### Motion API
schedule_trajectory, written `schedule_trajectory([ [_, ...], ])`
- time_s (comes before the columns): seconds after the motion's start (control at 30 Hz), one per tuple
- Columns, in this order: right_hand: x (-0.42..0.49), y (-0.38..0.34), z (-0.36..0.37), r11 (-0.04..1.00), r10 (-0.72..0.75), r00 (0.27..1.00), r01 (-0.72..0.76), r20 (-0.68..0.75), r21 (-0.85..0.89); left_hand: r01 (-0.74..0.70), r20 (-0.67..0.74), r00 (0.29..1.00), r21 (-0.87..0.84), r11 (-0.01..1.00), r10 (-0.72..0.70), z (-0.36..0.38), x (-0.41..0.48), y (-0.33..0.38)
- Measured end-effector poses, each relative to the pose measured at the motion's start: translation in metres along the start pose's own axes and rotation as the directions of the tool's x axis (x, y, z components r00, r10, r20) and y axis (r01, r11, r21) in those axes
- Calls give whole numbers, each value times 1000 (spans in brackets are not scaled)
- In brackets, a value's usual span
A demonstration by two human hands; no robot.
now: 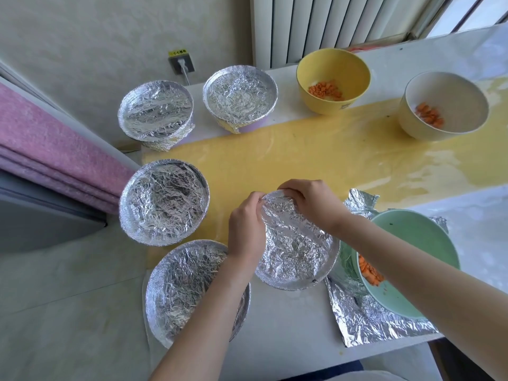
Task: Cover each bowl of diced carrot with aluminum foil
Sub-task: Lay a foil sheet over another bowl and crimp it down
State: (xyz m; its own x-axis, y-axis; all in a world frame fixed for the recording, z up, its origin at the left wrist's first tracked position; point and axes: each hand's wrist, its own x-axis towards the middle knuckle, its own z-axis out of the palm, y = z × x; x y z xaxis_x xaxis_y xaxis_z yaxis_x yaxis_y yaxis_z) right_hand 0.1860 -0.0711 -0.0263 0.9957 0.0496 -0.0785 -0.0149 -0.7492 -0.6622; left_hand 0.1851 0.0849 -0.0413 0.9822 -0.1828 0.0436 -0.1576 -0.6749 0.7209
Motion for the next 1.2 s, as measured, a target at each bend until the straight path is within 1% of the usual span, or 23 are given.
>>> schedule_trajectory([
  [0.07,1,-3,-3,999,-27,999,28,-27,32,-32,-50,998,16,999,33,-3,1,2],
  [0.13,3,-6,-7,996,-46,996,51,-76,74,-94,-111,989,27,995,96,-7,3,7],
  [0.23,4,-11,-10,990,-33,989,53,-147,132,-176,-180,967,34,984,179,-14,5,13],
  [0.33,0,-11,-8,983,-60,977,93,-205,157,-247,-173,952,55,967,253,-17,7,14],
  [0.4,-4,-8,-6,981,-98,971,131,-217,143,-305,-162,935,81,949,315,-16,7,11],
  [0.47,-6,-6,-6,981,-121,969,151,-215,126,-338,-162,925,54,940,342,-14,6,9],
  [0.57,-6,-5,-10,978,-137,970,165,-200,128,-352,-195,916,23,936,349,-12,5,10],
  [0.7,-8,-6,-11,974,-186,965,206,-187,92,-365,-247,897,54,929,367,-11,4,7],
  [0.77,-11,-5,-13,968,-236,953,247,-192,36,-373,-246,894,58,926,376,-9,3,5],
  [0.87,-10,-3,-14,941,-334,929,319,-160,-110,-374,-241,894,65,925,378,-8,3,7],
  [0.93,-8,-3,-14,934,-341,930,320,-135,-159,-365,-245,897,59,929,368,-8,3,7],
  [1.03,-7,-3,-13,932,-340,933,317,-117,-173,-355,-247,902,46,934,355,-9,5,7],
  [1.2,-6,-1,-12,918,-377,916,349,-139,-186,-352,-245,903,49,935,353,-8,5,8],
])
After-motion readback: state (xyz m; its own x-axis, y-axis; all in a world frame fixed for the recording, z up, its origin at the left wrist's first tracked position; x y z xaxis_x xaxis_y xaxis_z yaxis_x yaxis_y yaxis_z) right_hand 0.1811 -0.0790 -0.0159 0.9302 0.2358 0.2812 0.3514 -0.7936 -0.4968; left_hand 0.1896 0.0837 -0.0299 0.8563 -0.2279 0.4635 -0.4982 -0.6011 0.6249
